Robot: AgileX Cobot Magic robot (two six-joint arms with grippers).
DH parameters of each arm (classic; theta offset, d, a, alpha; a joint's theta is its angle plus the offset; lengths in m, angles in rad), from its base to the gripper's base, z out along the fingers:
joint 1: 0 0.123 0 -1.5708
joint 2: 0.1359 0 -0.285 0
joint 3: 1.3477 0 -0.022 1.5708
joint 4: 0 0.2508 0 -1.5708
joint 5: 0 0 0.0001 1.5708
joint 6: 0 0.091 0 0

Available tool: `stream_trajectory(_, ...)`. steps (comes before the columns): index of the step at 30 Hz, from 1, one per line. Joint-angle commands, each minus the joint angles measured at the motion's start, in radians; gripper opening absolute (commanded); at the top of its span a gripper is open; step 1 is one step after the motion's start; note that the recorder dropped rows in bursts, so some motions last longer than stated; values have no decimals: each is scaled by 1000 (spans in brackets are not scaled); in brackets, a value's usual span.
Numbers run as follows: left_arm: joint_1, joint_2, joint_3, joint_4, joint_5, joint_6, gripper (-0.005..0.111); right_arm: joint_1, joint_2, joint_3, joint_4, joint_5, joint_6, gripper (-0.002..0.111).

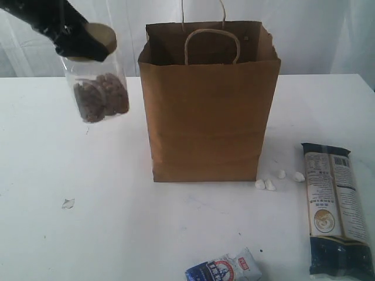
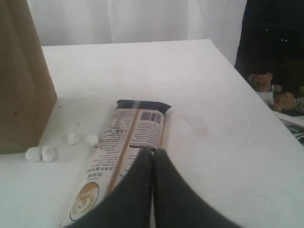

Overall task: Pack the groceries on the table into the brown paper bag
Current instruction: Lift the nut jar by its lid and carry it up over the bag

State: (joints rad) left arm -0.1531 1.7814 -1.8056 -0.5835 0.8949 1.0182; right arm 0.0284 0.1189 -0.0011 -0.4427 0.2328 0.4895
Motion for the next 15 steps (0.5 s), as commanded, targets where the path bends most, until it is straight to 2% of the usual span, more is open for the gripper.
stream_trajectory(1, 1, -100, -66, -62, -11, -48, 0, -9, 0, 1, -4, -1, 5, 0)
stream_trajectory(4, 1, -137, -92, -76, -45, -78, 0, -9, 0, 1, -4, -1, 5, 0)
stream_trajectory(9, 1, -181, -92, -172, -193, -85, 0, -9, 0, 1, -4, -1, 5, 0)
stream_trajectory(12, 1, -187, -92, -334, -257, -54, 0, -9, 0, 1, -4, -1, 5, 0)
stream_trajectory(15, 1, -176, -92, -541, -221, 60, 0, -9, 0, 1, -4, -1, 5, 0)
